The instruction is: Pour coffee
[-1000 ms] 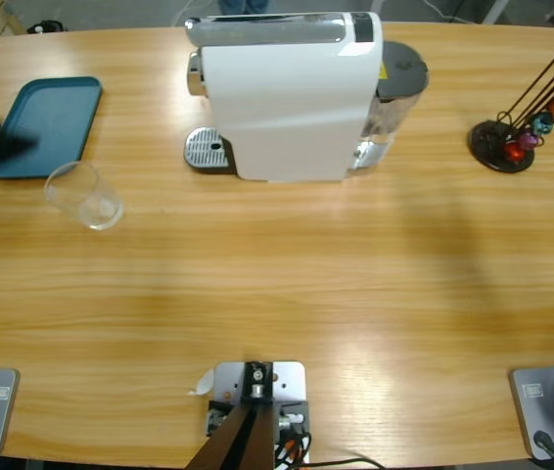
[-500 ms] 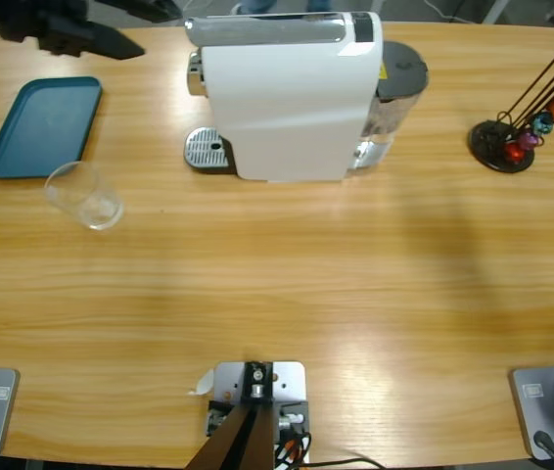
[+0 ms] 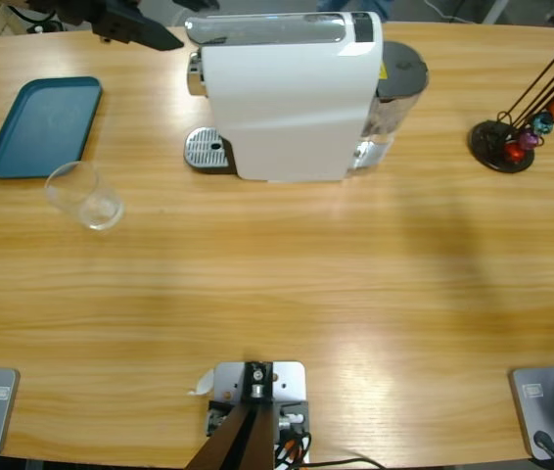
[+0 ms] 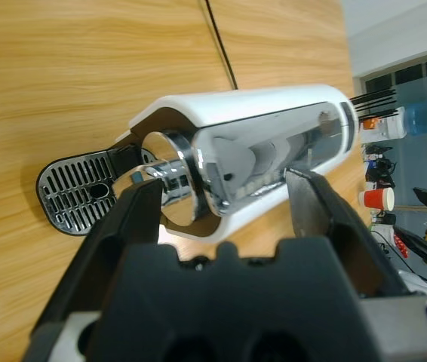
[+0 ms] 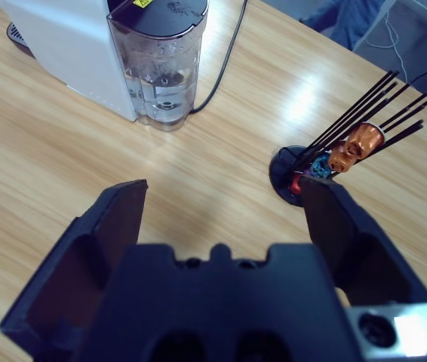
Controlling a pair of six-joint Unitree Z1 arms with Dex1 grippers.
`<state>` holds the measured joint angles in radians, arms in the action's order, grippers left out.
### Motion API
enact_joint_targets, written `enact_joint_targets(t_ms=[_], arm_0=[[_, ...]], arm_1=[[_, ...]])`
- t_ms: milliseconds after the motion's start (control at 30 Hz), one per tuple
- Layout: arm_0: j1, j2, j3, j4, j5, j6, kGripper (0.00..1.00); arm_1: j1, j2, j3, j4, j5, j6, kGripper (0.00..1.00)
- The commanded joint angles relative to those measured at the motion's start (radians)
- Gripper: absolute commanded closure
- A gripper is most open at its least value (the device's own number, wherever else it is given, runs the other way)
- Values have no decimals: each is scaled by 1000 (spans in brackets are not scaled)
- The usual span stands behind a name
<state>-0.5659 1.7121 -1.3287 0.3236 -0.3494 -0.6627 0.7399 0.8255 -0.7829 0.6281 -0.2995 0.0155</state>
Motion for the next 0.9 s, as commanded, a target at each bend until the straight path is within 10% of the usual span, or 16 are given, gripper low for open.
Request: enact_joint_targets(t_ms=[33,167,900], arm_0=[[16,69,-1,-8,-17,-9,521],[21,67,-1,-8,-17,-10,885],[26,10,13,-43,-45,-9,1000]], arm_1=[[-4,30,24,-4,-21,14,110],[-4,29,24,-4,-22,14,110],[-4,29,24,-5,-23,14,110]])
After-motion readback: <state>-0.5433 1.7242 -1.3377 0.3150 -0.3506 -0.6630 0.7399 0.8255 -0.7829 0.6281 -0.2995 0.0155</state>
